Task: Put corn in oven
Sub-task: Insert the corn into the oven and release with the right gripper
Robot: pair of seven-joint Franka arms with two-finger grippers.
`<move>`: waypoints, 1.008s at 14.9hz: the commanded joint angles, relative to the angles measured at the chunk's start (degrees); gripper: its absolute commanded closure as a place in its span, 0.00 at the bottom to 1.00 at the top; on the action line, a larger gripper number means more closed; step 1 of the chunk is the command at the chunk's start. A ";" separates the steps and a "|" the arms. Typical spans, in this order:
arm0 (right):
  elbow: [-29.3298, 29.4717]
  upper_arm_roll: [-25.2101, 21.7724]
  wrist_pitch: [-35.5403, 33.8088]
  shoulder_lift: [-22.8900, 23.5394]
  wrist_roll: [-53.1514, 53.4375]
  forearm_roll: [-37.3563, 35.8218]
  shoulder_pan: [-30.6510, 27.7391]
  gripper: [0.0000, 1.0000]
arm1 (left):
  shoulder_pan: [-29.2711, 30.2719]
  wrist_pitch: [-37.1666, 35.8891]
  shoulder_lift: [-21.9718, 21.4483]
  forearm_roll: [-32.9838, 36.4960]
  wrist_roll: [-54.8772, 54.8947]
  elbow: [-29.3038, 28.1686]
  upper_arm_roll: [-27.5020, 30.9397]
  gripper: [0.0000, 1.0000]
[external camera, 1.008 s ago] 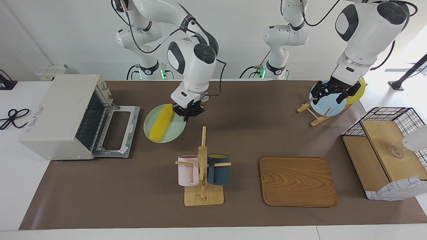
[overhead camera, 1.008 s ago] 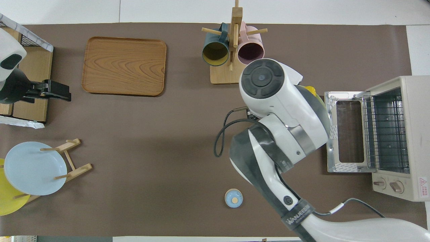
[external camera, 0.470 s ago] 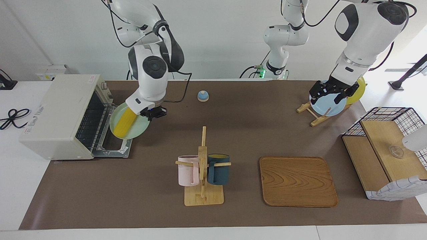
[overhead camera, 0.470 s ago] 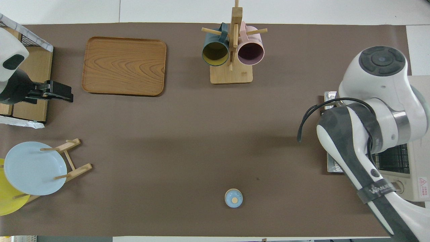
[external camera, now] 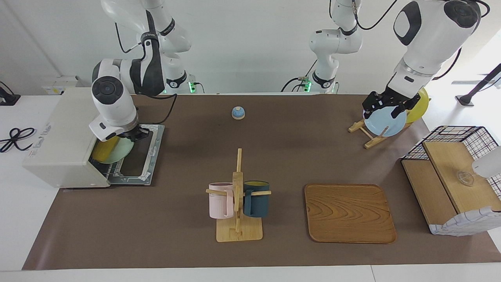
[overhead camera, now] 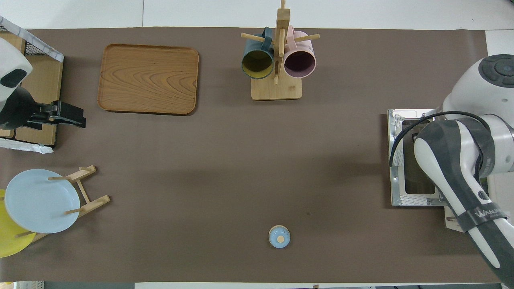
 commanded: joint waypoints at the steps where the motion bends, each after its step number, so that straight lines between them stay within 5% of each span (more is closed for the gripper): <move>1: -6.81 0.88 6.12 -3.47 -3.42 -0.52 -3.36 1.00 | 0.67 -0.67 -2.11 -0.74 0.44 -1.93 -0.24 0.00; 3: -8.58 0.88 8.15 -3.74 -2.82 0.09 -3.63 1.00 | 0.75 -0.67 -2.11 -0.83 0.53 -1.93 -0.24 0.00; 5: -8.67 0.97 8.25 -3.92 -2.90 0.44 -3.63 0.70 | 0.76 -0.67 -2.12 -0.83 0.53 -1.93 -0.24 0.00; 6: -8.58 0.97 8.25 -3.83 -2.99 1.05 -3.72 0.64 | 0.76 -0.67 -2.20 -0.83 0.53 -2.01 -0.24 0.00; 10: -7.71 1.23 8.51 -3.39 -2.46 3.16 -2.67 0.57 | 0.76 -0.67 -2.11 -0.83 0.36 -2.01 -0.24 0.00; 12: -7.26 1.23 11.22 -3.21 0.95 5.35 1.27 0.60 | 0.41 -0.58 -2.11 -0.83 0.01 -1.93 -0.24 0.00; 15: -8.57 1.23 12.99 -3.21 10.17 5.54 7.43 0.98 | 0.58 -0.49 -2.11 -0.83 -0.08 -1.93 -0.15 0.00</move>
